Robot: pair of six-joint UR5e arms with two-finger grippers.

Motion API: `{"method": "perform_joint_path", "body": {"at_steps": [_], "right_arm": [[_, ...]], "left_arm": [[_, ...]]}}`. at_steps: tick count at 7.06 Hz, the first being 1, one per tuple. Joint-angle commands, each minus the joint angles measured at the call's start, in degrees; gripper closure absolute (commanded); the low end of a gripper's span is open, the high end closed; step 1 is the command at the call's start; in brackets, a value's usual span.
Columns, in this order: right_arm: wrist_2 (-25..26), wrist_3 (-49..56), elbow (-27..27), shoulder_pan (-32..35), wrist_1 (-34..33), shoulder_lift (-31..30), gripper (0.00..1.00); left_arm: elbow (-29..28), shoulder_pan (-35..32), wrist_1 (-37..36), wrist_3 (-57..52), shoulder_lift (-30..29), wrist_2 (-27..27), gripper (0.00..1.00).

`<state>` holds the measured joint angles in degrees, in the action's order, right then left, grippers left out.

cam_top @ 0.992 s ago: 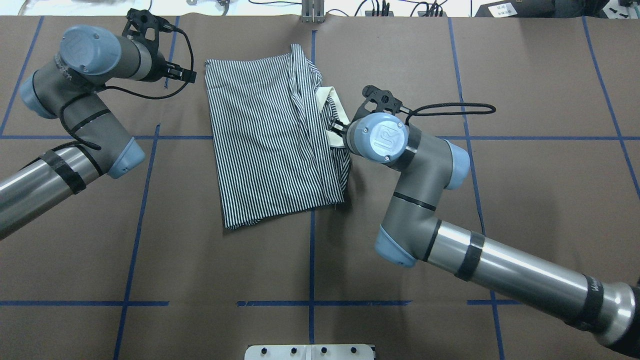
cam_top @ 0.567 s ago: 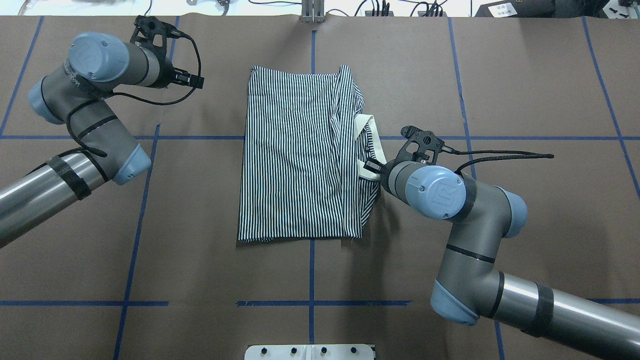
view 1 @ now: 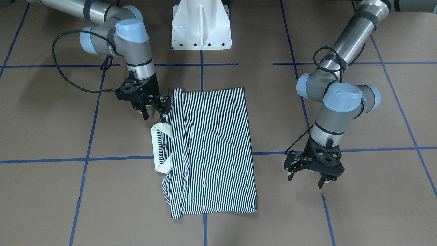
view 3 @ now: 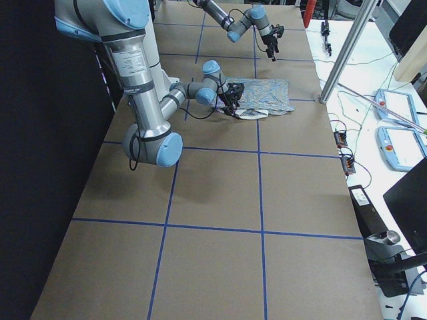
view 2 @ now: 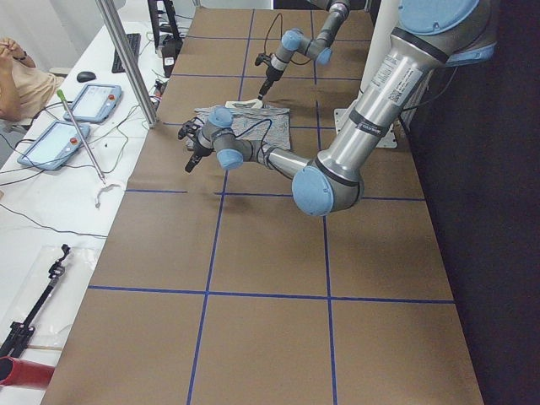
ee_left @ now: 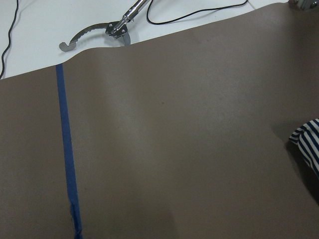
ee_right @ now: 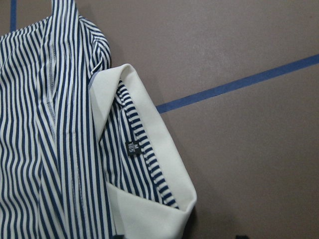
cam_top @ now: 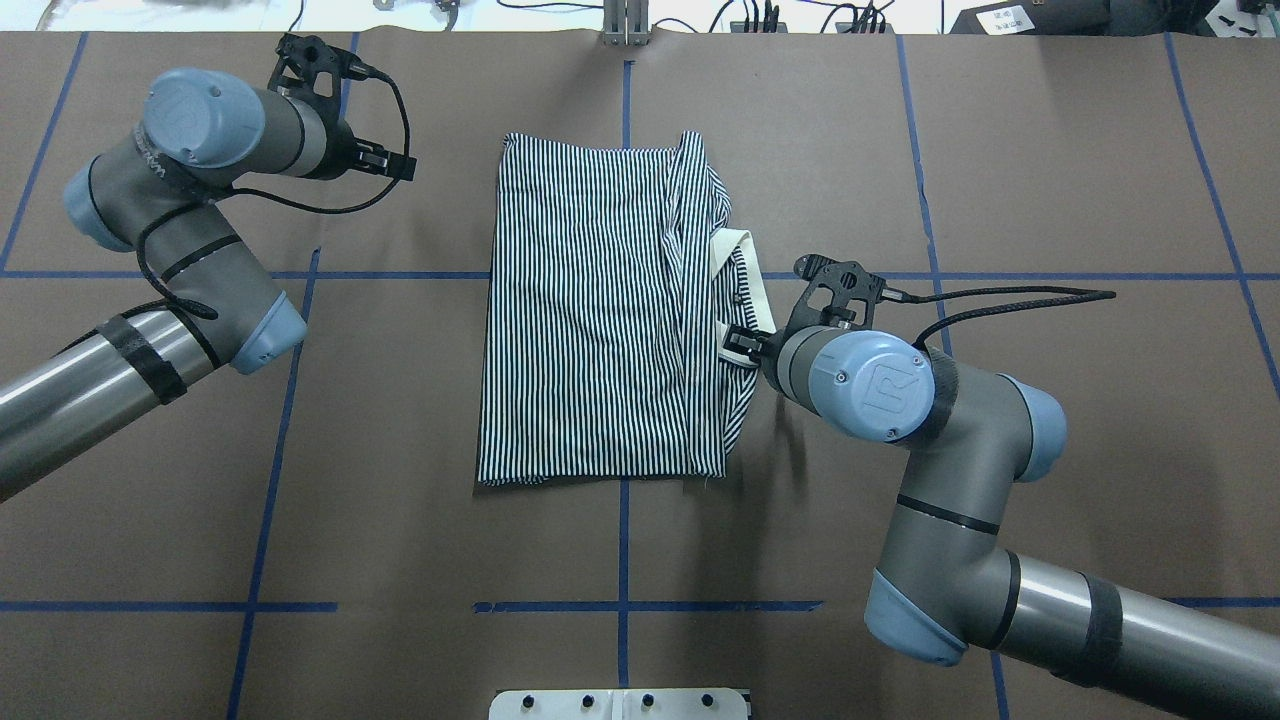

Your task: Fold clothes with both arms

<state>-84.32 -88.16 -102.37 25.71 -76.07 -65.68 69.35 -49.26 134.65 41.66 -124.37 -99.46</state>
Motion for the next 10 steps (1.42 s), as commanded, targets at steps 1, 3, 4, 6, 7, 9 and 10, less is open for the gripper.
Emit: {"method": "perform_joint_path", "body": {"at_steps": [1, 3, 4, 6, 7, 9, 10], "right_arm": [[-1.98, 4.75, -5.64, -2.22, -13.97, 3.16, 0.0], [-1.2, 11.22, -5.29, -6.35, -22.33, 8.27, 0.0], [-0.24, 15.78, -5.21, -8.11, -22.54, 8.46, 0.21], [0.82, 26.26, -3.98, -10.49, -22.45, 8.9, 0.33], [1.09, 31.6, -3.19, -10.67, -22.45, 8.99, 0.47], [1.18, 35.68, -0.82, -10.68, -22.37, 10.39, 0.53], [1.35, 36.48, 0.41, -10.68, -22.36, 11.53, 0.58]], "left_arm": [[0.96, 0.04, -0.09, 0.0, 0.52, -0.12, 0.0], [3.68, 0.04, -0.26, 0.0, 2.54, -1.95, 0.0], [3.78, 0.04, -0.26, 0.09, 2.55, -1.96, 0.0], [3.78, 0.04, -0.18, 0.26, 2.64, -1.96, 0.0], [3.78, 0.12, -0.09, 0.26, 2.9, -1.96, 0.0], [3.95, 0.13, -0.09, 0.97, 2.99, -1.96, 0.0], [4.04, 0.13, -0.09, 1.05, 3.25, -1.96, 0.0]]}}
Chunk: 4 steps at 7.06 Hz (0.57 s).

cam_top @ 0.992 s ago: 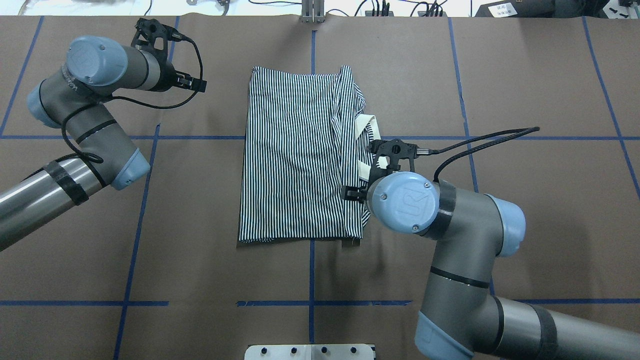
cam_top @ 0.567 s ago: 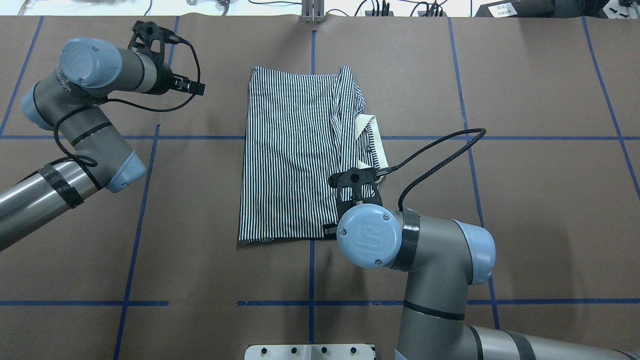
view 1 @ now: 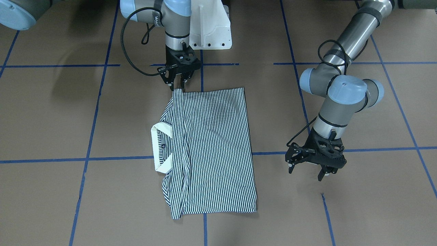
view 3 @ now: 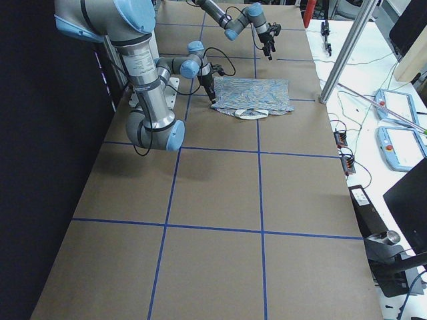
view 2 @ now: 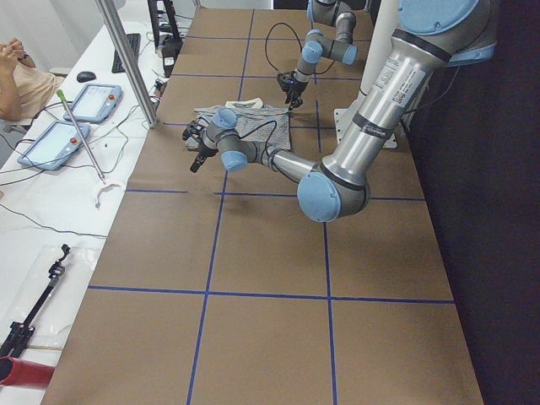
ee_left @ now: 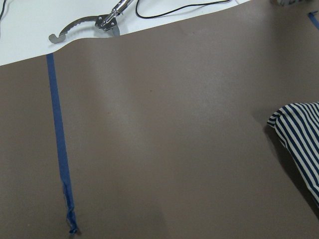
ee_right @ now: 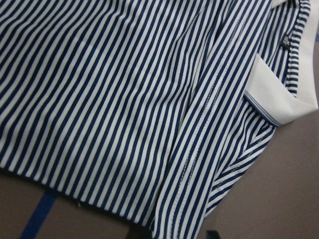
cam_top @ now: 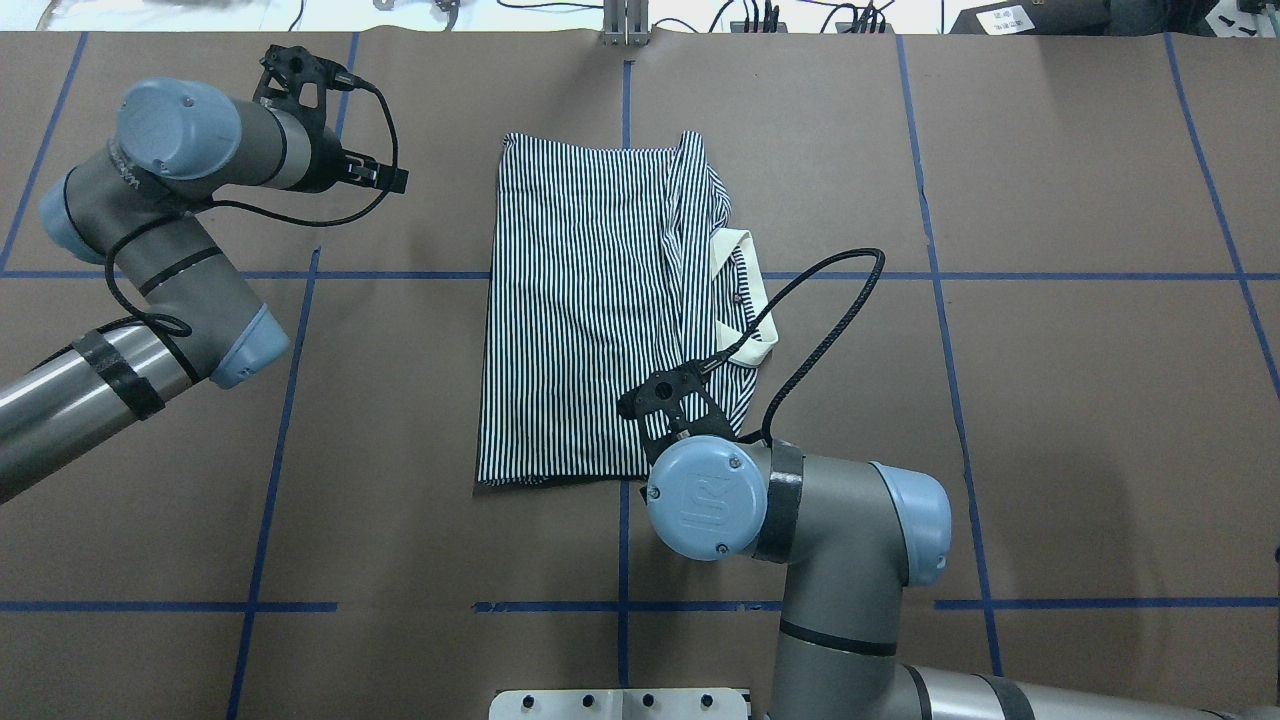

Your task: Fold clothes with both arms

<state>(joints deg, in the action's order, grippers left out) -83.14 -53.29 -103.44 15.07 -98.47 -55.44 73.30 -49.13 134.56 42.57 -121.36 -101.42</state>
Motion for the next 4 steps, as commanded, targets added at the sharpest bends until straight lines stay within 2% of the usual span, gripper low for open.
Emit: {"method": "perform_joint_path", "body": {"at_steps": [1, 4], "right_arm": [[0.6, 3.35, 2.53, -0.04, 0.03, 2.26, 0.59], [1.83, 4.6, 3.07, -0.48, -0.06, 1.48, 0.61]], "left_arm": [[0.09, 0.0, 0.01, 0.15, 0.24, -0.09, 0.0], [0.09, 0.0, 0.01, 0.58, 0.24, -0.09, 0.0]]}}
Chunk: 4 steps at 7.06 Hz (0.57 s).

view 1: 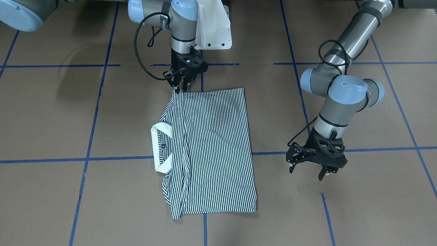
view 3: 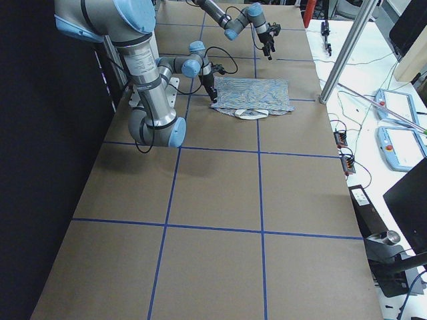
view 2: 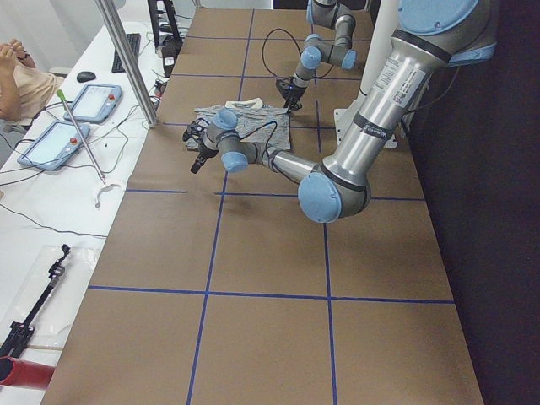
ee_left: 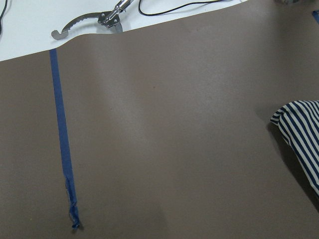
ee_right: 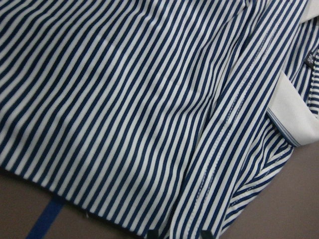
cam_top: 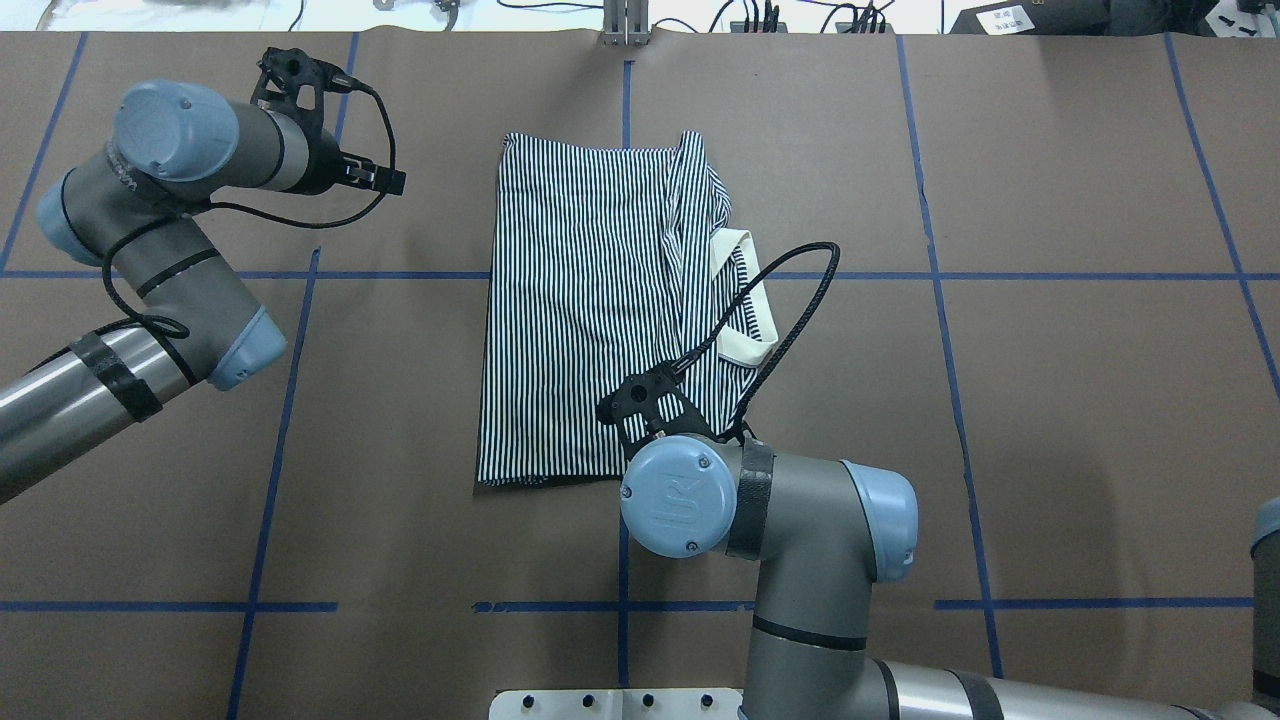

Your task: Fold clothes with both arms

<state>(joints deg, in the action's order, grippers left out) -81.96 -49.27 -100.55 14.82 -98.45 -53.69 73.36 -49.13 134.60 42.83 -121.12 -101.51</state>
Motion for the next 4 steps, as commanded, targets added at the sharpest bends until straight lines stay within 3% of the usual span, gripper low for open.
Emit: {"method": "perform_joint_path", "body": {"at_steps": [1, 3, 4], "right_arm": [[0.75, 0.75, 0.27, -0.32, -0.16, -0.36, 0.67], [0.83, 0.84, 0.01, 0.12, -0.16, -0.19, 1.0], [0.75, 0.84, -0.52, 0.64, -0.16, -0.27, 1.0]], "left_arm": [[0.03, 0.0, -0.04, 0.5, 0.01, 0.08, 0.0], [0.03, 0.18, 0.05, 0.59, 0.01, 0.0, 0.0], [0.03, 0.18, 0.05, 0.59, 0.01, 0.08, 0.0]]}}
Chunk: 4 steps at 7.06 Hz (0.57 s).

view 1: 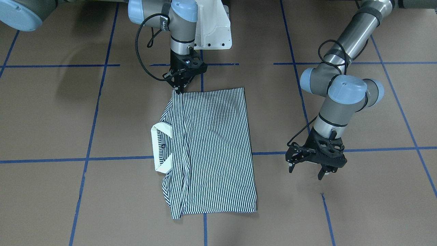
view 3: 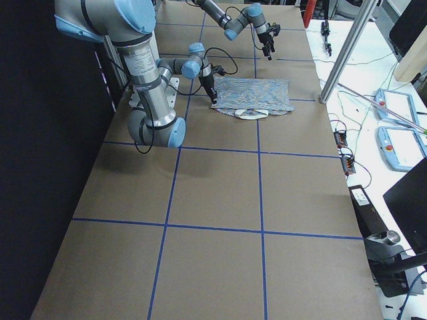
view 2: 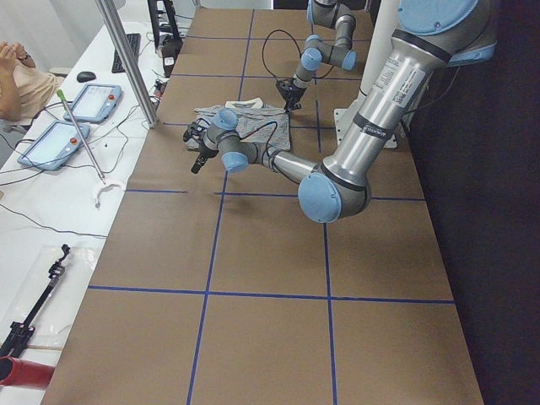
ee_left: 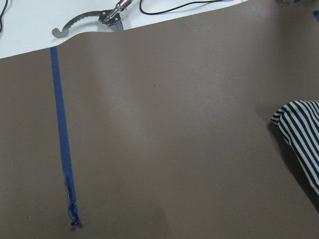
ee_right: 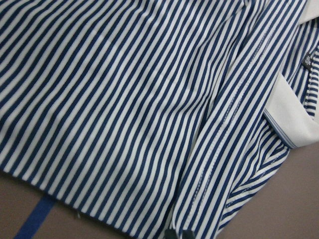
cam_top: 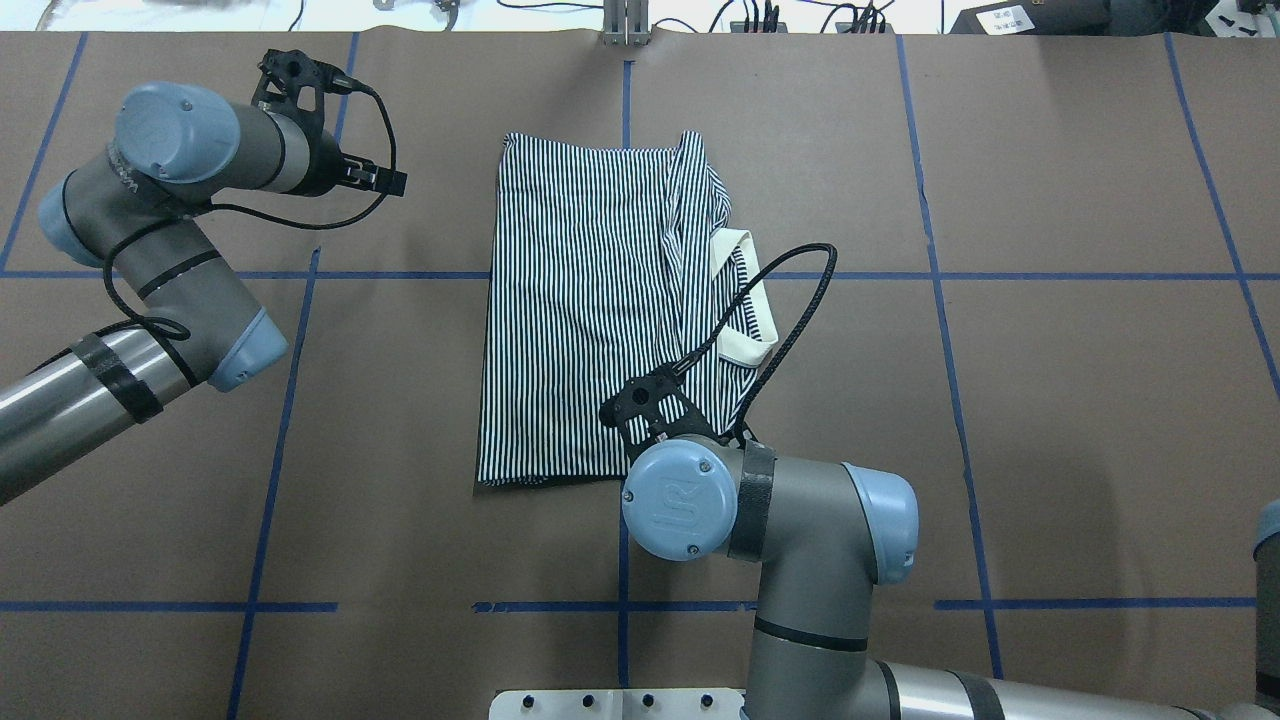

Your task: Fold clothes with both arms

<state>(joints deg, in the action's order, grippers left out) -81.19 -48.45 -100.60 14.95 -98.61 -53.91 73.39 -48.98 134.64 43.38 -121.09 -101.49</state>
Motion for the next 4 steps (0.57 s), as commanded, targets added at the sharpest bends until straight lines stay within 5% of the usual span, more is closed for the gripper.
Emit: {"method": "perform_joint_path", "body": {"at_steps": [1, 4], "right_arm": [[-0.02, 0.02, -1.17, 0.87, -0.01, -0.31, 1.0], [0.5, -0.76, -10.46, 1.05, 0.17, -10.73, 1.0]], "left_arm": [[0.0, 0.03, 0.01, 0.04, -0.03, -0.02, 0.0], [0.0, 0.9, 0.01, 2.04, -0.03, 0.06, 0.0]]}}
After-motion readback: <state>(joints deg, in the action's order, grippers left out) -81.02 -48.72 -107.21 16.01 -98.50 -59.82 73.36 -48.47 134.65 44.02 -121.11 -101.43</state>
